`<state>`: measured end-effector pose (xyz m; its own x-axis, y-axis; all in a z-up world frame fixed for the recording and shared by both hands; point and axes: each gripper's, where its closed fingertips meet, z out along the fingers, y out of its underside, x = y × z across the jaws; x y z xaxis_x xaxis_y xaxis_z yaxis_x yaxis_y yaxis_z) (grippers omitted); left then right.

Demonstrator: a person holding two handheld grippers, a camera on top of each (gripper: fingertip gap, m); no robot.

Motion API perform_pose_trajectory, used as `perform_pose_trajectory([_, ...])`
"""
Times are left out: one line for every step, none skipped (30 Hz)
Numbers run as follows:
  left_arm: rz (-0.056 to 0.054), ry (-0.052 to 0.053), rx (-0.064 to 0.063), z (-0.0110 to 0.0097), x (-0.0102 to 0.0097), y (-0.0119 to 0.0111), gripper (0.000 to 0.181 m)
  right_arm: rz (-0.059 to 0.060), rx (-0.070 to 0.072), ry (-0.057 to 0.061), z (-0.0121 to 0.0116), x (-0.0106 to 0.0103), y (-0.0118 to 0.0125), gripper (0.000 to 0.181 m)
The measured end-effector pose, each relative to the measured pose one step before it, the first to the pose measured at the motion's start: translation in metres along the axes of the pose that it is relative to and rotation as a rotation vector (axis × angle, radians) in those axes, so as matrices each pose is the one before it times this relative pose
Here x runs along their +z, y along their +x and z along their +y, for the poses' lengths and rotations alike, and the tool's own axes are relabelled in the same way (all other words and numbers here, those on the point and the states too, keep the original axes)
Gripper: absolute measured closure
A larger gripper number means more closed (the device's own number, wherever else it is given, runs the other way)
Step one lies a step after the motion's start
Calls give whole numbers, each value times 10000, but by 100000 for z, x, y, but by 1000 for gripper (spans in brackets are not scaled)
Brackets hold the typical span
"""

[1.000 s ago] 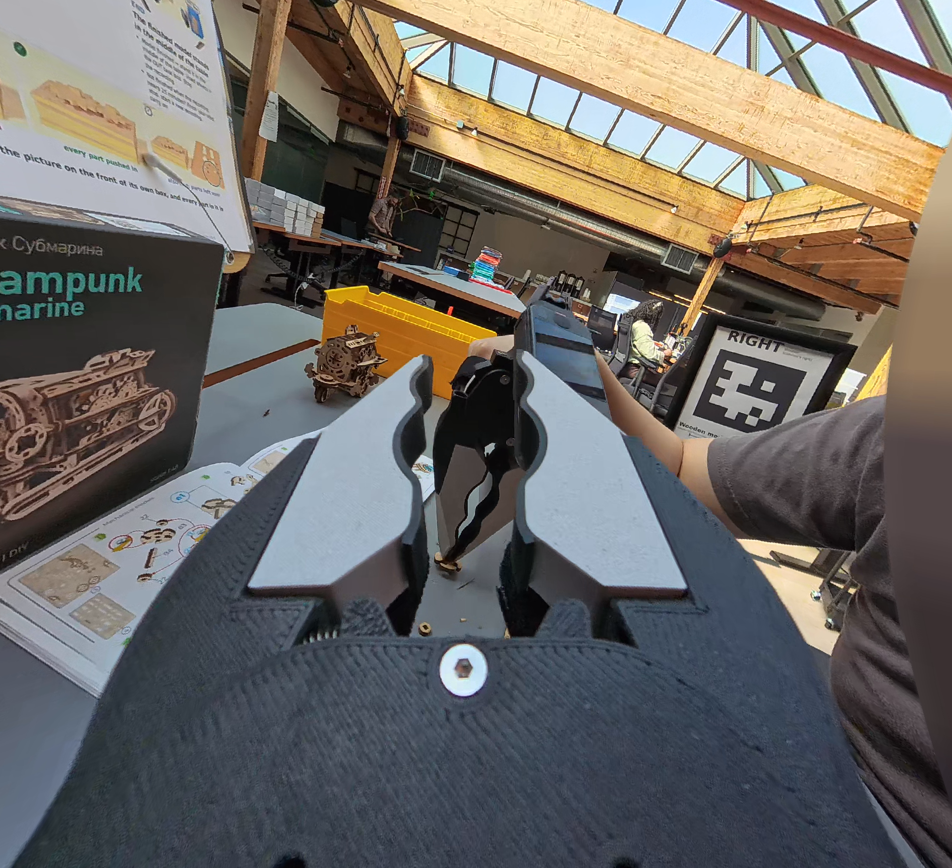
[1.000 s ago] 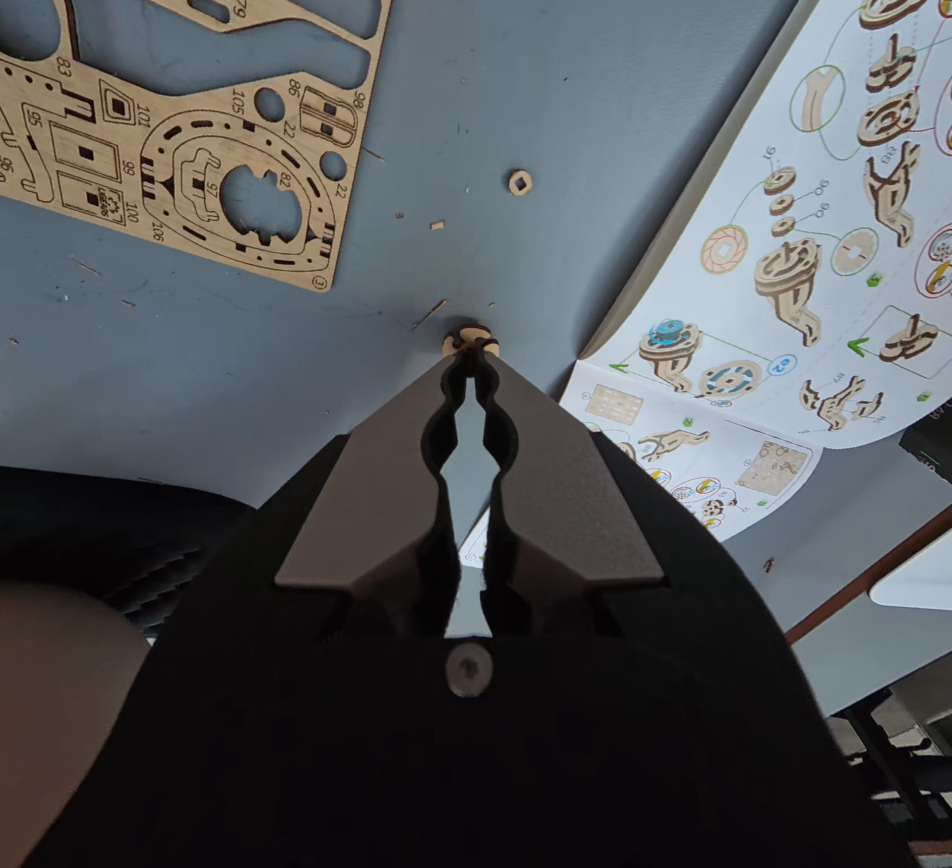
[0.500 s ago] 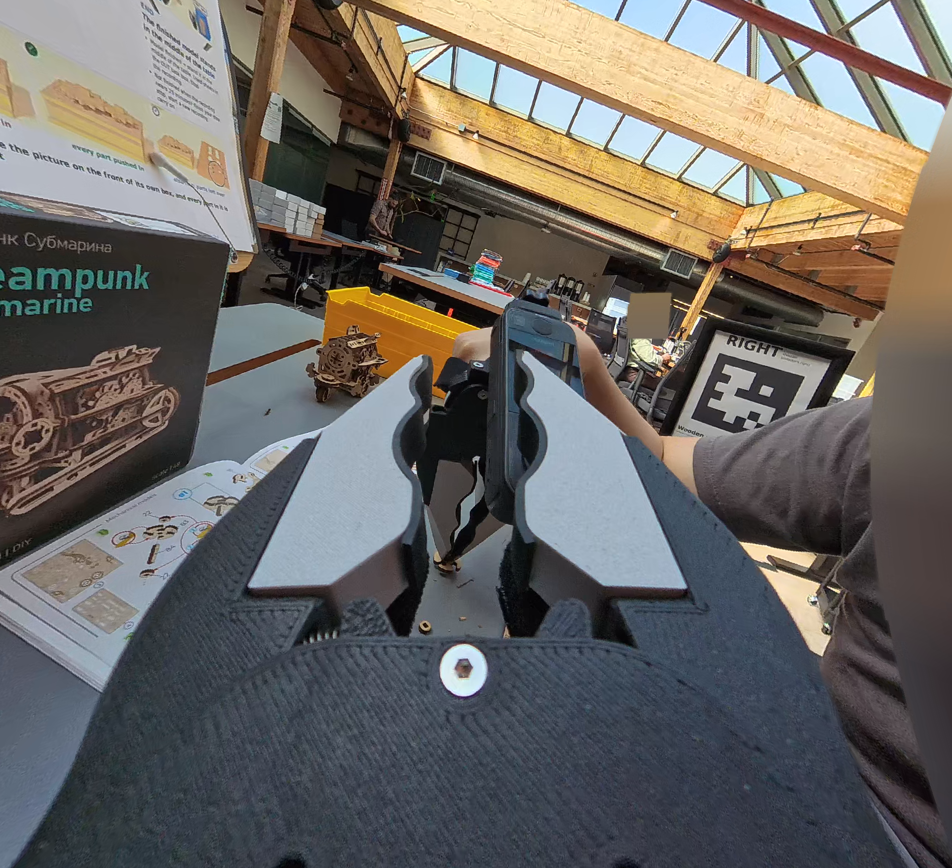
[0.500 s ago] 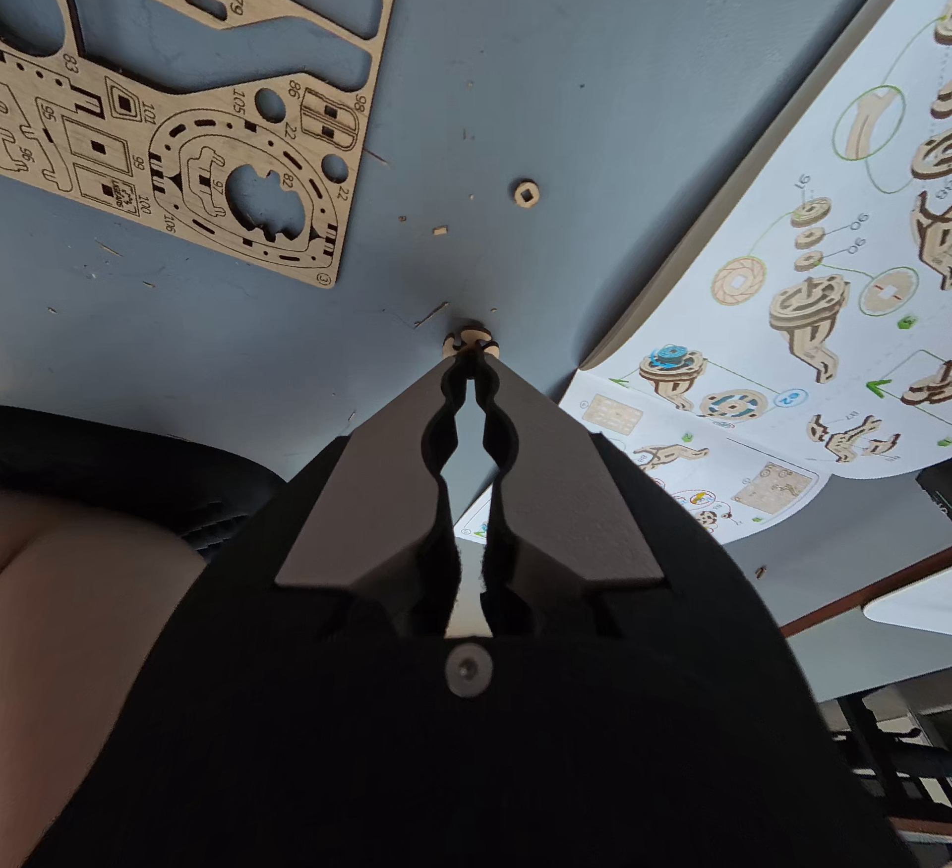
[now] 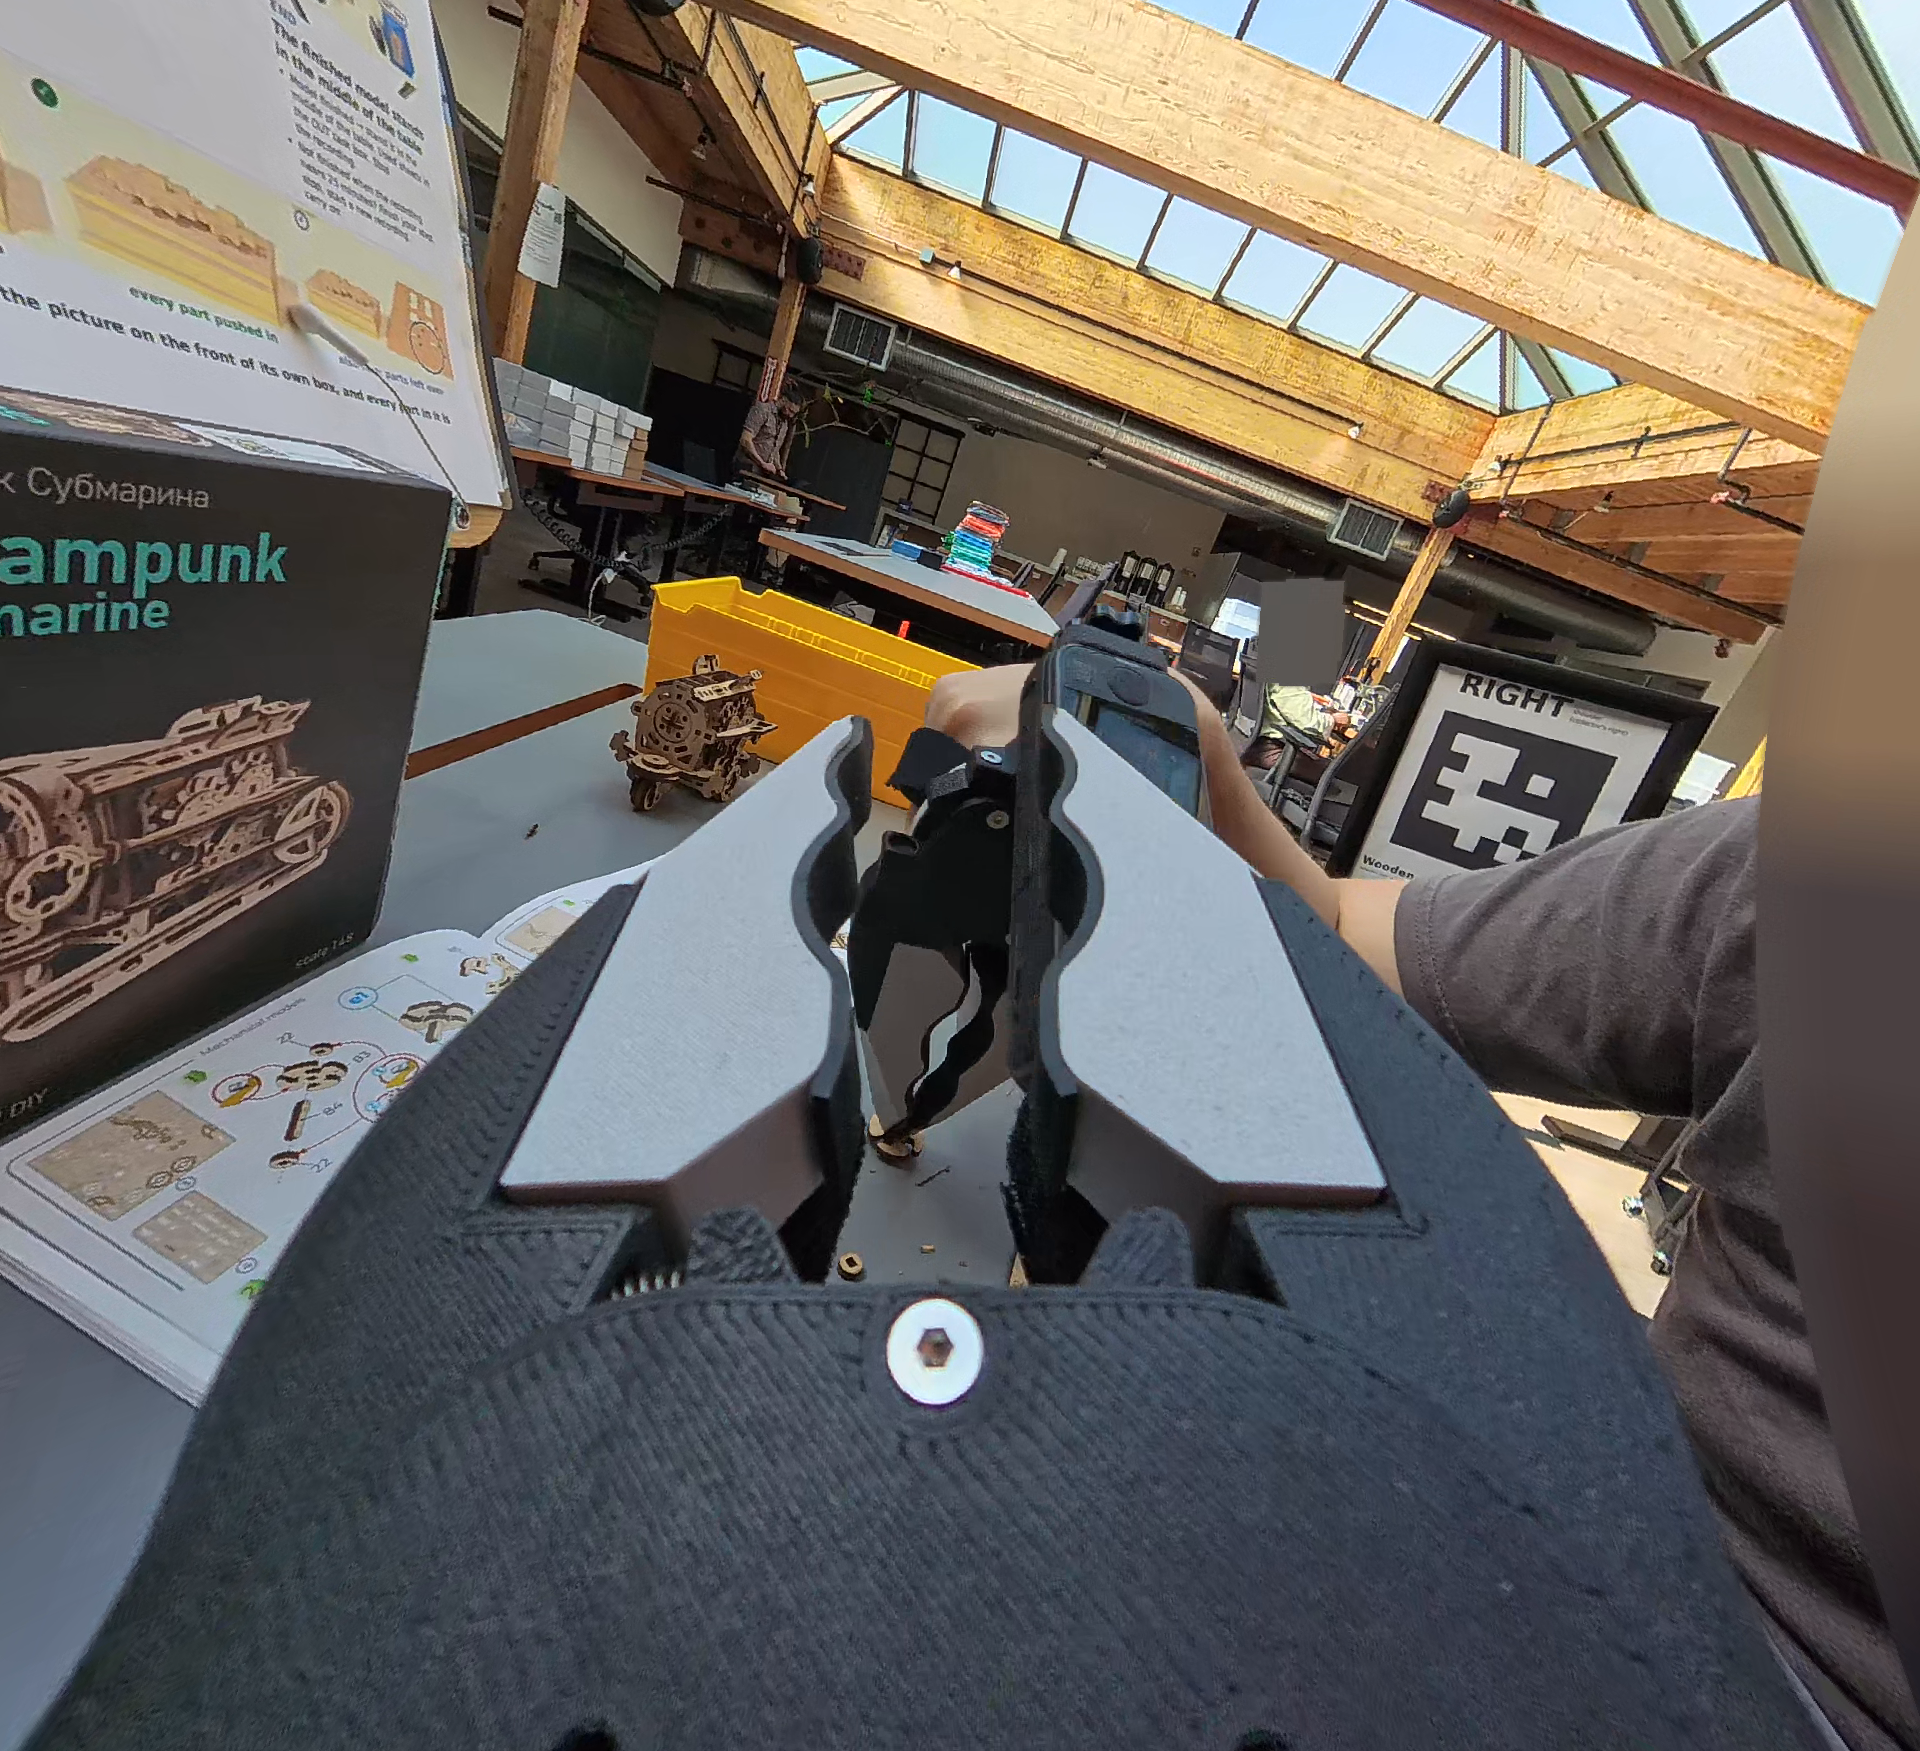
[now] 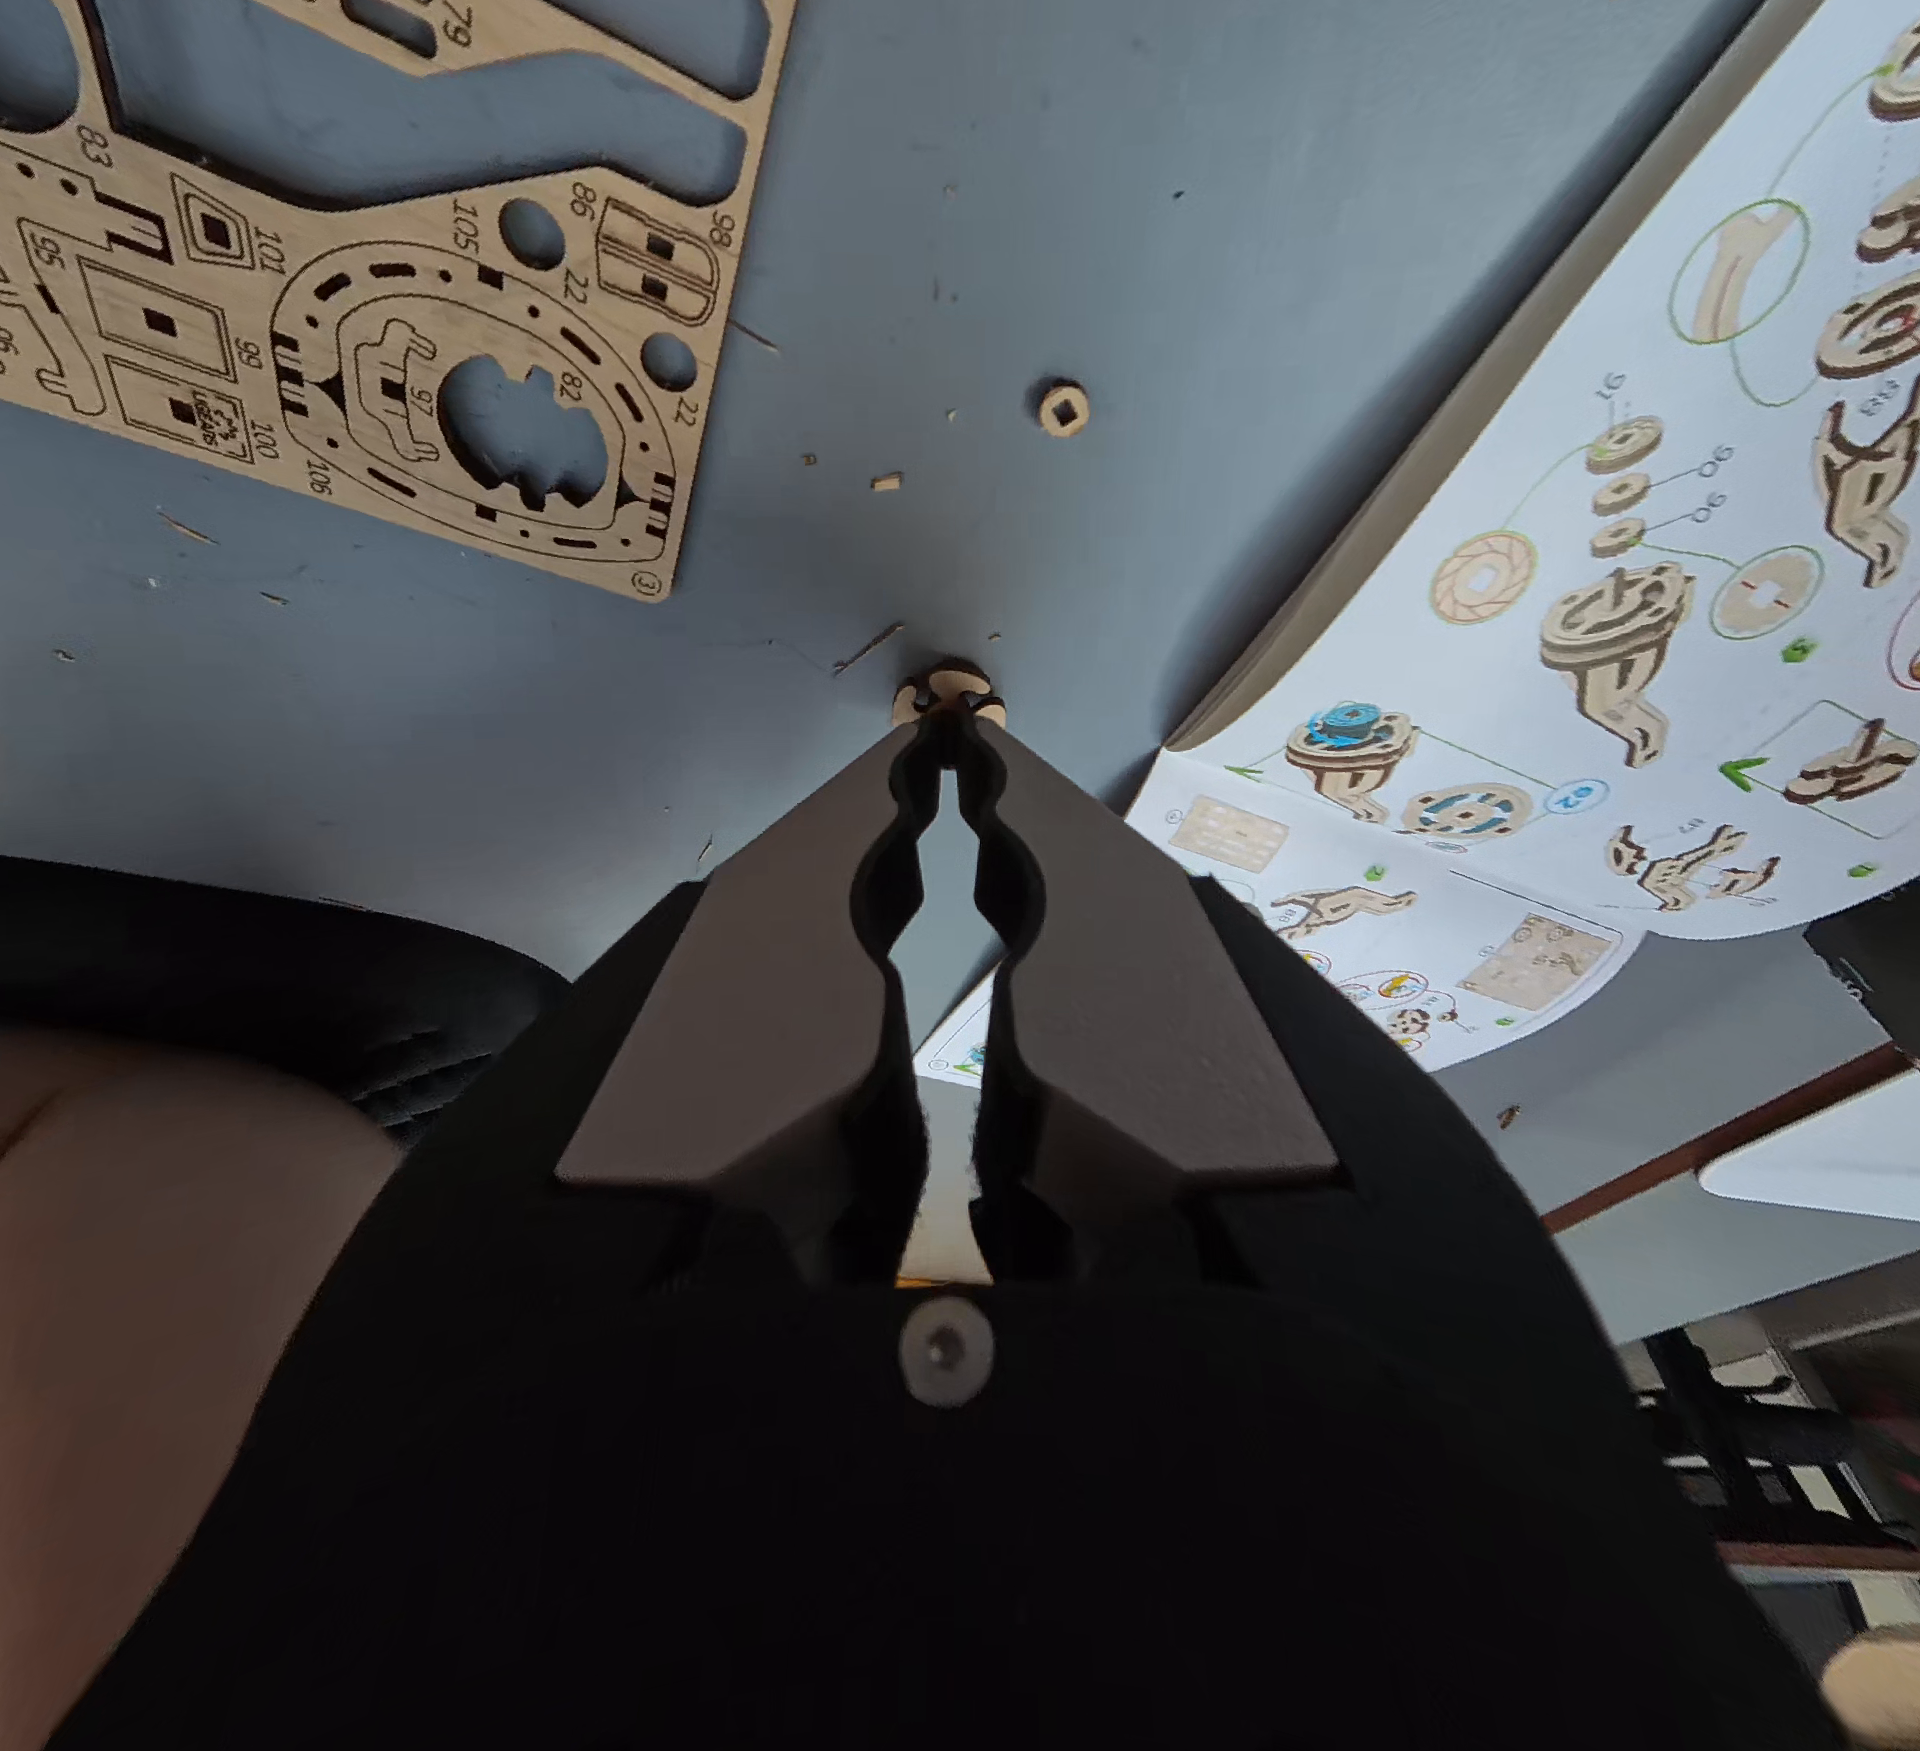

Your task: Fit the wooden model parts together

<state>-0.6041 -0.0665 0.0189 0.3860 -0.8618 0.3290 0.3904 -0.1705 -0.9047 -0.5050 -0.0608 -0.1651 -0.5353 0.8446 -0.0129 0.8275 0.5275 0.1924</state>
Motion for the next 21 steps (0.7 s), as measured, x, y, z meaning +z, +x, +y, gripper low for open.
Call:
perform_pose_trajectory([10,-16,22,24,33,57,152,-79,125,143,5,14,3,180])
perform_pose_trajectory([7,-20,19,32,24,40,152,70,-42,63,16,4,-4,180])
perform_pose_trajectory([6,-16,6,23,21,10,152,114,-179,77,8,5,4,180])
perform_pose_trajectory([-4,-7,-7,17,-3,-13,152,13,-40,92,9,-4,-1,180])
perform_pose_trajectory([-1,6,-17,-7,-12,-34,152,-86,126,36,-5,1,2,180])
perform_pose_trajectory([4,9,-20,-13,-5,-33,152,-55,47,-14,-8,5,1,180])
perform_pose_trajectory([0,0,-14,9,1,-26,152,16,-41,-52,-11,2,6,180])
perform_pose_trajectory([0,-5,-8,21,1,-17,152,47,-38,-59,6,8,6,180])
perform_pose_trajectory([4,-13,-9,50,9,-8,152,34,-25,-4,-1,-4,-1,180])
perform_pose_trajectory([6,-17,-6,43,15,12,152,-9,24,71,3,5,6,180])
perform_pose_trajectory([9,-14,-4,53,18,24,152,-40,59,144,-2,-11,-1,179])
perform_pose_trajectory([11,-9,-5,54,24,16,152,-51,59,181,2,-1,-3,179])
perform_pose_trajectory([9,-14,-13,62,34,14,152,-59,51,200,11,-9,-7,179])
perform_pose_trajectory([9,-24,-18,91,31,-7,152,-50,47,207,-8,-1,2,179])
perform_pose_trajectory([1,-38,-14,99,29,-27,152,-6,26,155,-12,-6,3,179])
perform_pose_trajectory([-3,-26,-10,74,35,-23,152,45,-52,85,3,-10,3,179])
perform_pose_trajectory([15,-12,-8,43,21,15,152,76,-68,45,3,-2,9,179])
perform_pose_trajectory([8,-20,-4,50,22,17,152,69,-57,7,8,-2,-4,178])
perform_pose_trajectory([-7,-19,7,44,14,-16,152,47,-23,-9,0,-6,6,178])
perform_pose_trajectory([-3,-14,3,34,9,-11,152,18,18,0,16,1,1,178])
perform_pose_trajectory([4,-9,-11,36,-5,-14,152,-4,24,23,-7,-3,-3,178])
